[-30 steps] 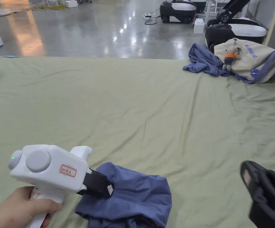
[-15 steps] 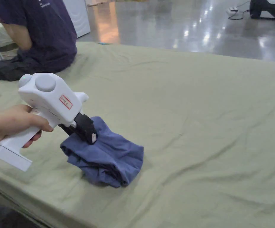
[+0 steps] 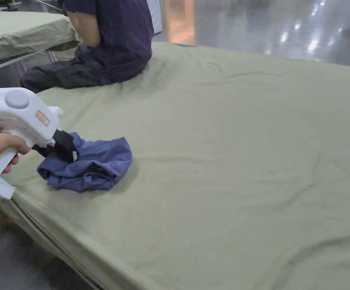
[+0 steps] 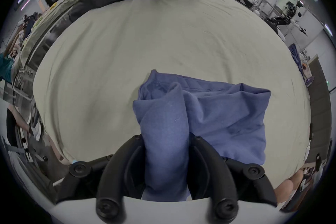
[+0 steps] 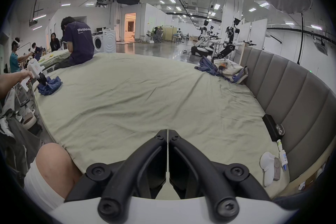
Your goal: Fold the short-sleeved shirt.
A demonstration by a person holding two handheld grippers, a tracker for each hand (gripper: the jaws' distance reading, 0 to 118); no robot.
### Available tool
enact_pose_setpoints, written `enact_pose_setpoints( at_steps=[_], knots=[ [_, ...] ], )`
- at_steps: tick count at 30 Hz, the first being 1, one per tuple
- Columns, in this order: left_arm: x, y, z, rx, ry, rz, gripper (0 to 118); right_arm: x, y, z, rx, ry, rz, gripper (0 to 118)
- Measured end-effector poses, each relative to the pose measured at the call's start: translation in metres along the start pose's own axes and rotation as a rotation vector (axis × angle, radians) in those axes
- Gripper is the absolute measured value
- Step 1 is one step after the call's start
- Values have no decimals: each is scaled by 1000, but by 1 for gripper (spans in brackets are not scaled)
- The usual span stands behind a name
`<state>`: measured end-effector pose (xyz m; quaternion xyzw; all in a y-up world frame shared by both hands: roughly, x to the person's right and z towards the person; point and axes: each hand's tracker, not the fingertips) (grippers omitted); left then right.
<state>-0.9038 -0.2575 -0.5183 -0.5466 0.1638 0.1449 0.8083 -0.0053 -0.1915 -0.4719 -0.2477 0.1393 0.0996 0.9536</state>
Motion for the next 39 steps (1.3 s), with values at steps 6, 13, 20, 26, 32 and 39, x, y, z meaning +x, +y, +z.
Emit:
enact_pose_setpoints(
  at_steps=[6,13,20,26,32,39],
  knots=[
    [17,-2,41,212,191,-47,102,7,6,6,33,39,-3,4],
    [170,-62,182,921,-32,-86,108,46,40,12,161,-3,9,4],
    [398,-233,229,1349,-129,-191,27,80,31,34,325,-184,-80,4],
    [482,-288,178,1275,-168,-296,0,92,-13,37,339,-210,-179,4],
    [484,-289,152,1188,-179,-200,0,89,-38,34,351,-243,-153,4],
    [484,-291,157,1192,-136,-247,0,84,-45,39,364,-239,-145,4]
  ],
)
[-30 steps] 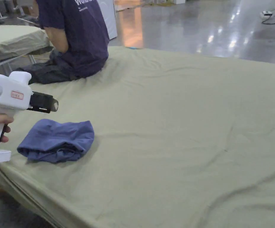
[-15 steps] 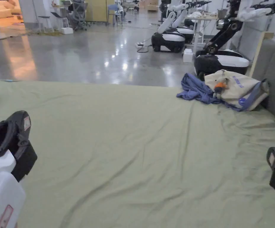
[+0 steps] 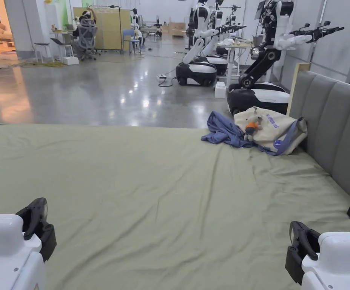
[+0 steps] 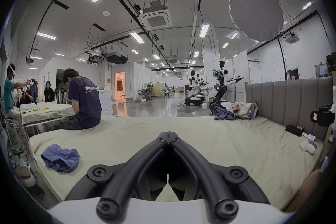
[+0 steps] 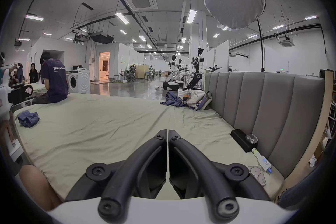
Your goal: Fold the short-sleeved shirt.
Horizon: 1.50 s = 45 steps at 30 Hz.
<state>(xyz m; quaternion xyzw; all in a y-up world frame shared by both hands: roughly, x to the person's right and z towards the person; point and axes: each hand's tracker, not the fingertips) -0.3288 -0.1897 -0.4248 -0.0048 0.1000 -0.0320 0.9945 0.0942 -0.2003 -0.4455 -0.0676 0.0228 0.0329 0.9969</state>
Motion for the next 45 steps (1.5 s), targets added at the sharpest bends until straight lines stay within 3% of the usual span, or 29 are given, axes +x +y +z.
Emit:
enact_pose_setpoints(
  at_steps=[8,9,10,11,12,13,15,17,21,23,26,32,38,41,45],
  knots=[
    [9,3,-3,3,-28,-28,2,4,2,-2,-3,-9,3,4],
    [9,3,-5,3,-37,-23,23,4,2,-2,-4,-9,3,6],
    [10,4,-7,-9,-47,-21,77,4,3,-4,-10,-12,2,28],
    [11,5,-10,-32,-71,-20,118,4,3,-4,-12,-13,0,85],
    [12,6,-14,-82,-93,-21,118,4,2,-5,-16,-18,2,118],
    [12,8,-8,0,-123,3,118,3,3,-8,-33,-23,5,118],
    [28,6,-3,-143,-132,-20,118,4,-5,-8,24,12,10,118],
    [24,11,-13,-106,-152,7,118,-3,1,-6,6,33,42,118],
    [3,27,-19,-111,-331,293,118,-11,4,-3,15,34,65,118],
    [-2,35,-25,-126,-341,339,118,-11,5,-2,14,43,54,118],
    [2,49,-24,-141,-255,272,118,-10,7,-4,7,54,49,118],
    [27,56,-18,-186,-228,267,118,-10,9,-5,-8,66,30,118],
    [49,53,-20,-233,-157,150,118,-12,15,-4,-13,81,24,118],
    [53,52,-23,-272,-260,208,118,-12,18,-4,-13,86,23,118],
    [52,59,-21,-212,-181,213,118,-7,22,-3,-4,93,-19,118]
  ],
)
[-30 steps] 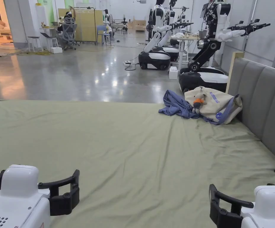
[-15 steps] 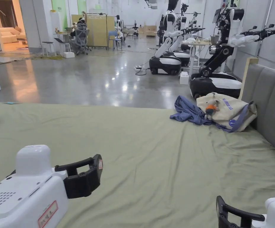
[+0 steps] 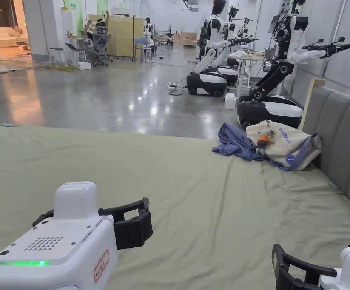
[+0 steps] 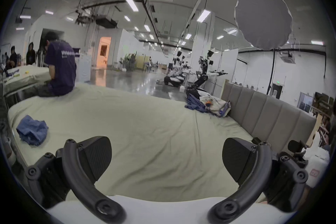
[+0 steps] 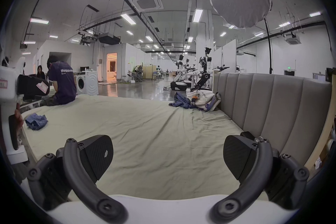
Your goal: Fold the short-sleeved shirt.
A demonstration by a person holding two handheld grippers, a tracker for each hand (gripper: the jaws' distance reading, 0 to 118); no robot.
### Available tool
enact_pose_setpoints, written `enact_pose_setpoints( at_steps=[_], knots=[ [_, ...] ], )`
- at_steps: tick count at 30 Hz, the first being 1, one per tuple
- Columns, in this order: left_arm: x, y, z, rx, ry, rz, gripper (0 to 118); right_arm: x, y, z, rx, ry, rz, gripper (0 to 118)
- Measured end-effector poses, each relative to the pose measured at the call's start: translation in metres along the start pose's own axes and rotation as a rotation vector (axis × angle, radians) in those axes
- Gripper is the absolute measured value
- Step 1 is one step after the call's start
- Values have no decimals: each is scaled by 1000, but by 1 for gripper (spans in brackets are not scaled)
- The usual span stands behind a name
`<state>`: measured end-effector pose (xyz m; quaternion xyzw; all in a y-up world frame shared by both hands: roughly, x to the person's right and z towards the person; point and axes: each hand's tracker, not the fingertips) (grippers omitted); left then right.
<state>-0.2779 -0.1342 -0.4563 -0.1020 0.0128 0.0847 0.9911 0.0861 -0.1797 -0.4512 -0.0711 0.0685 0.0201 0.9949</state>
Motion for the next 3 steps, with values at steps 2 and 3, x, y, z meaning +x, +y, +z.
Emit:
enact_pose_setpoints(
  at_steps=[2,3],
  knots=[
    [-4,5,3,27,-21,9,118,1,0,0,2,-2,-9,118],
    [-7,5,4,45,-52,29,118,1,1,-1,0,-14,-5,118]
  ],
)
